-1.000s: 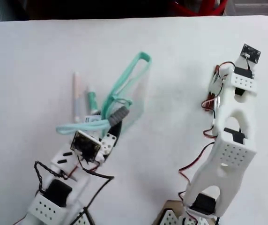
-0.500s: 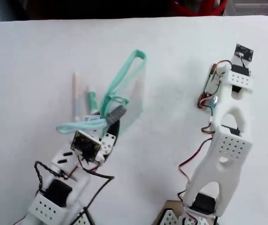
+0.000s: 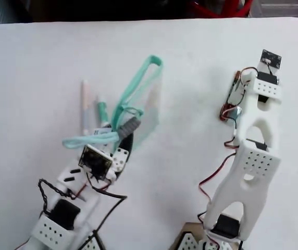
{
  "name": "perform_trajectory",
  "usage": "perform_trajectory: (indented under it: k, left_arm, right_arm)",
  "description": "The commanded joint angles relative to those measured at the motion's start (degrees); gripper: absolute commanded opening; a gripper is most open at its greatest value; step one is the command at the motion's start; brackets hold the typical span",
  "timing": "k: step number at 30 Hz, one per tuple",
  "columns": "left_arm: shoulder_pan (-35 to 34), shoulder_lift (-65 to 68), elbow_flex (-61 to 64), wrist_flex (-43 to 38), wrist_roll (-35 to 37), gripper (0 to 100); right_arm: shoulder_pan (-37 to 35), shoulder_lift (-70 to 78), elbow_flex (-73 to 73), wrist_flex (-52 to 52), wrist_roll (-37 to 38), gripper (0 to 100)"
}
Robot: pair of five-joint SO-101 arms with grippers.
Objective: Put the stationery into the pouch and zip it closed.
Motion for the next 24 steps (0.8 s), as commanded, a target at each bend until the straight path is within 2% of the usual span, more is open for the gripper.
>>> perform_trajectory:
  k: [1, 14, 18, 24]
  left_arm:
    - [-0.3, 0.2, -0.4, -0.5, 0.2, 5]
    - [-0.2, 0.2, -0.2, -0.5, 0.2, 5]
    - [-0.2, 0.2, -0.2, -0.6, 0.2, 5]
    - [-0.2, 0.2, -0.1, -0.6, 0.2, 5]
  right_arm:
    - [-0.3, -0.9, -1.9, 0.2, 0.7, 1.7]
    - [1.1, -2.6, -1.3, 0.6, 0.2, 1.8]
    - [0.5, -6.5, 3.0, 0.0, 0.2, 1.8]
    - [0.4, -15.7, 16.6, -8.7, 0.2, 1.8]
